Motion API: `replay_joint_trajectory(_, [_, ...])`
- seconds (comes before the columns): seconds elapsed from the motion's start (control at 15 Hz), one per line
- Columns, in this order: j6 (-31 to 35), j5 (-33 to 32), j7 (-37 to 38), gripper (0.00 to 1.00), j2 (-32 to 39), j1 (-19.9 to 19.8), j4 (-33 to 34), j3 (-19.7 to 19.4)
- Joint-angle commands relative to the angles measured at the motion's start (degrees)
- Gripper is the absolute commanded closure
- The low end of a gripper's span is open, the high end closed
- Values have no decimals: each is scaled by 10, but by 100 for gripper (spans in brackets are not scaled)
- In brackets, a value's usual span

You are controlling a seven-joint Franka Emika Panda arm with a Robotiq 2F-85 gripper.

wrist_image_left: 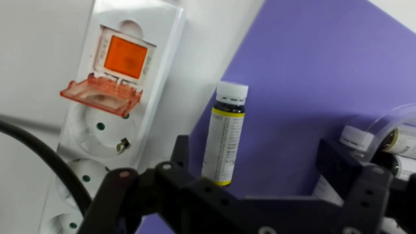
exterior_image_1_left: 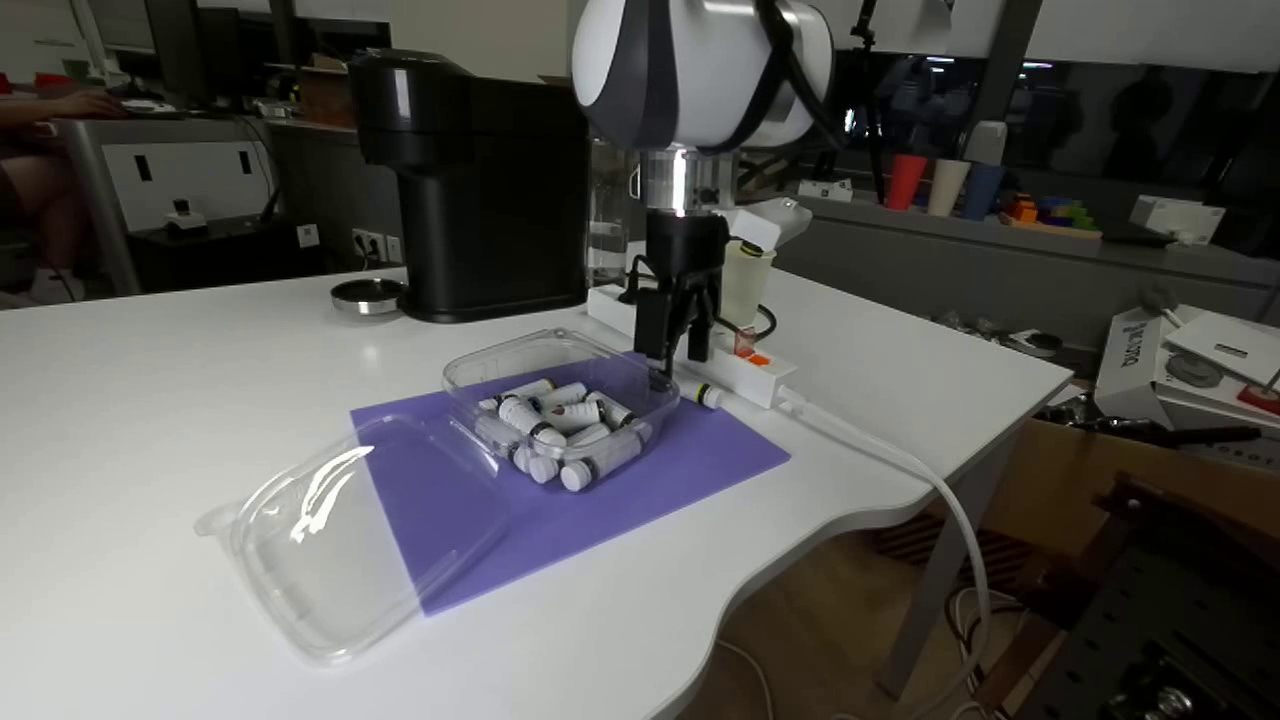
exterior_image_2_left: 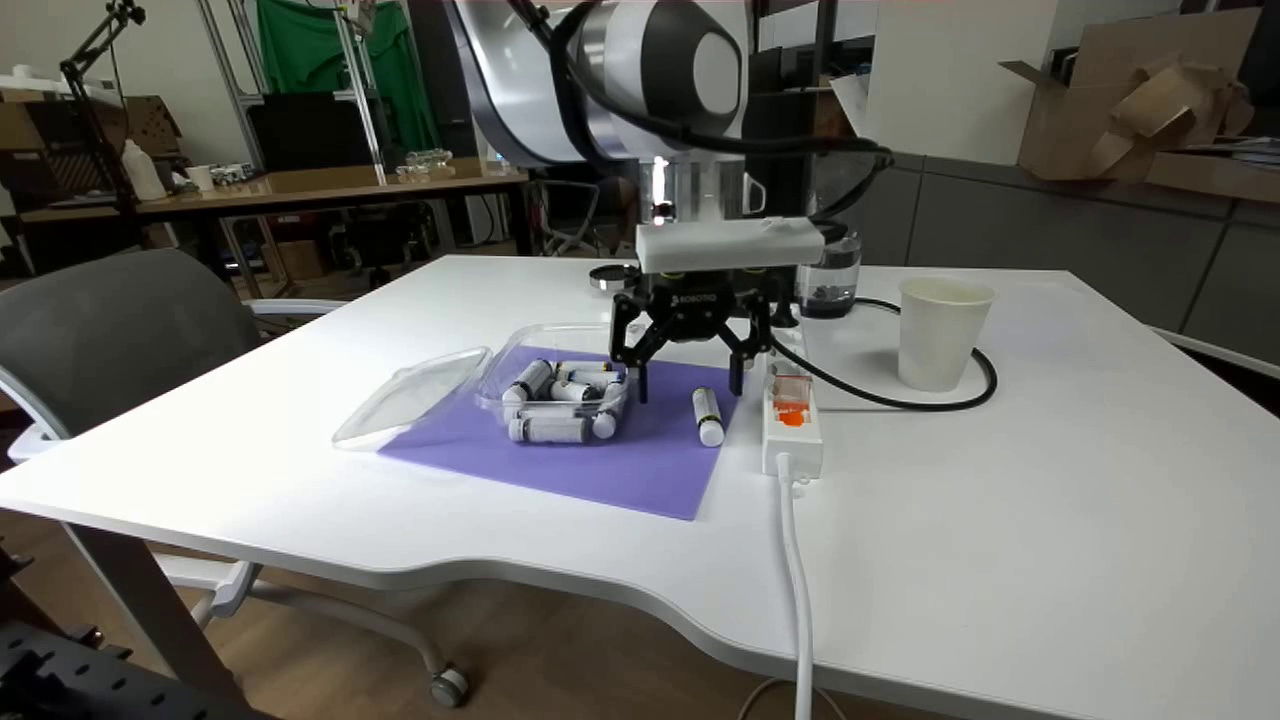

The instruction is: Open the clear container, put the bottle on the table inside the clear container

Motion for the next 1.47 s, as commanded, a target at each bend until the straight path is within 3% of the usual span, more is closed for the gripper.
replay_joint_trajectory(0.0, [-5,-4,25,0,14,2,11,-5])
replay_joint_trajectory(0.6, [-5,-8,40,0,37,-1,18,-15])
replay_joint_trajectory(0.73, [-2,-5,35,25,37,-5,20,-12])
replay_joint_trajectory(1.4, [7,-4,44,95,32,-4,31,-8])
